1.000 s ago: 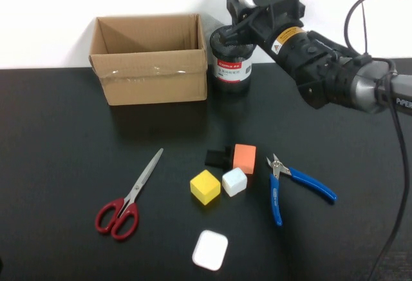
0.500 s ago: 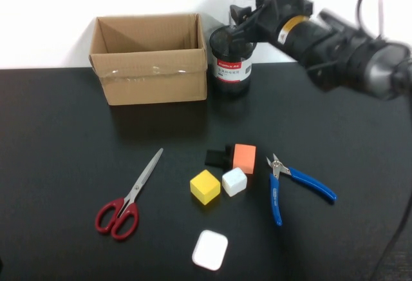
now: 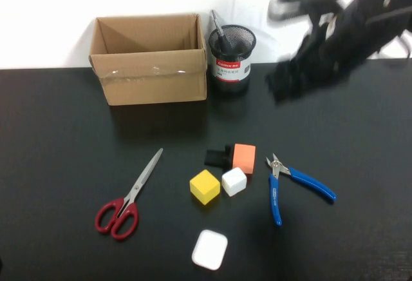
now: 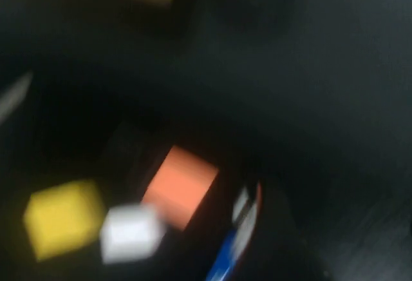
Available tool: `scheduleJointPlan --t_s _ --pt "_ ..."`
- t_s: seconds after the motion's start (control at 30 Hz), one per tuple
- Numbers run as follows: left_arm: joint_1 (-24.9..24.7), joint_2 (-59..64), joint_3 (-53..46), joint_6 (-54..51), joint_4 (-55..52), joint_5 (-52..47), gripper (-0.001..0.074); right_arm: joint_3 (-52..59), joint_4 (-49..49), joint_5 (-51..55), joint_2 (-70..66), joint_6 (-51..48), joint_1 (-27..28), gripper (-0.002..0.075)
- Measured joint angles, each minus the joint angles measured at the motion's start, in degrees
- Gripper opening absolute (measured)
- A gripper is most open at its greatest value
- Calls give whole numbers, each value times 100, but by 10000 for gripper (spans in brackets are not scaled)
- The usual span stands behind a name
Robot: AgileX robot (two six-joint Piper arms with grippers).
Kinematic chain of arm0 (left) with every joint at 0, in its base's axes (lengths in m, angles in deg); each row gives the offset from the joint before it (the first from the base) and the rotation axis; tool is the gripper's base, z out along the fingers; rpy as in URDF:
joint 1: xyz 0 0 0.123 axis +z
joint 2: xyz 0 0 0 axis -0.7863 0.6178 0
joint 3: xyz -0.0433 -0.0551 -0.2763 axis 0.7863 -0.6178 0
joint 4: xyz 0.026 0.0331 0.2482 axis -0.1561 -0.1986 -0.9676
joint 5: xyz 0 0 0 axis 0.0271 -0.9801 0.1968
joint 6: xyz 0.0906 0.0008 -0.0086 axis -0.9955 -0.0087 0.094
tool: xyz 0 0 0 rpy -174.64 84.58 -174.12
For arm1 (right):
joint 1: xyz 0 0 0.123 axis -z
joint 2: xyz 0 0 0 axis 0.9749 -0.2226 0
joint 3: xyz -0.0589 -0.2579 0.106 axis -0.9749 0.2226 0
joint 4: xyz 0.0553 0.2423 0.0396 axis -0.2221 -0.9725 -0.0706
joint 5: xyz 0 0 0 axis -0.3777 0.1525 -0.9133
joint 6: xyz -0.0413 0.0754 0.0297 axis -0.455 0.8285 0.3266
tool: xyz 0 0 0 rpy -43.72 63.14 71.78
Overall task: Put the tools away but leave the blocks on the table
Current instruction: Pick up the pliers from the table
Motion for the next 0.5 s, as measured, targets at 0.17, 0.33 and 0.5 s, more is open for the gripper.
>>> scheduleJointPlan --t_s 0.17,0.33,0.5 --pt "0 0 0 0 -35 0 -4 1039 -511 -240 0 -88 -314 372" --pt "0 0 0 0 0 0 -4 1763 -503 -632 0 306 -544 372" --pt "0 0 0 0 -35 0 -4 2072 28 -1287 -30 1393 -624 372"
